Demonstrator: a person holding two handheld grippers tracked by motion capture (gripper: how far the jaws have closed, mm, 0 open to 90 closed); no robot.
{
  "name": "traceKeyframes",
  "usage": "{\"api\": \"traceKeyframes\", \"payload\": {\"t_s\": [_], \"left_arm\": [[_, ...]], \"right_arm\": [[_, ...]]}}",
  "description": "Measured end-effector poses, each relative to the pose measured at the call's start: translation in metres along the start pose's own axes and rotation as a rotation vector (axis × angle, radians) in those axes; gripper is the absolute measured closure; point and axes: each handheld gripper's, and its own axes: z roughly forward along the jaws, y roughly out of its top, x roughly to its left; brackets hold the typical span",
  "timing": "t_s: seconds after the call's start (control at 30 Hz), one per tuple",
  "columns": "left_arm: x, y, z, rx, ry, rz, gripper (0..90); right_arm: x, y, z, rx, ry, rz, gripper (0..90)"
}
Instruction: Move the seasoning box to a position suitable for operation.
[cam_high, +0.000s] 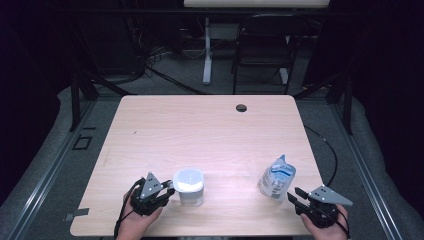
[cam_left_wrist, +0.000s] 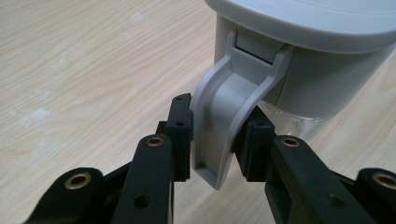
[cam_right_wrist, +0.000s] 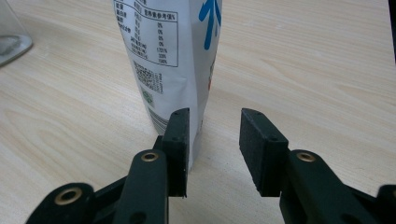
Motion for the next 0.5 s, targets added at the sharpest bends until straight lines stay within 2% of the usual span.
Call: {"api": "traceKeyframes", "payload": {"t_s": [0.27, 0.5], "left_arm": [[-0.016, 0.005, 0.006, 0.003, -0.028, 0.035, 70.2], [-0.023, 0.005, 0.008, 0.008, -0.04, 0.054, 70.2]], "right_arm": [[0.0, 0.0, 0.0, -0.001, 0.006, 0.004, 63.3], [0.001, 0.001, 0.0, -0.004, 0.014, -0.006, 64.0]]}}
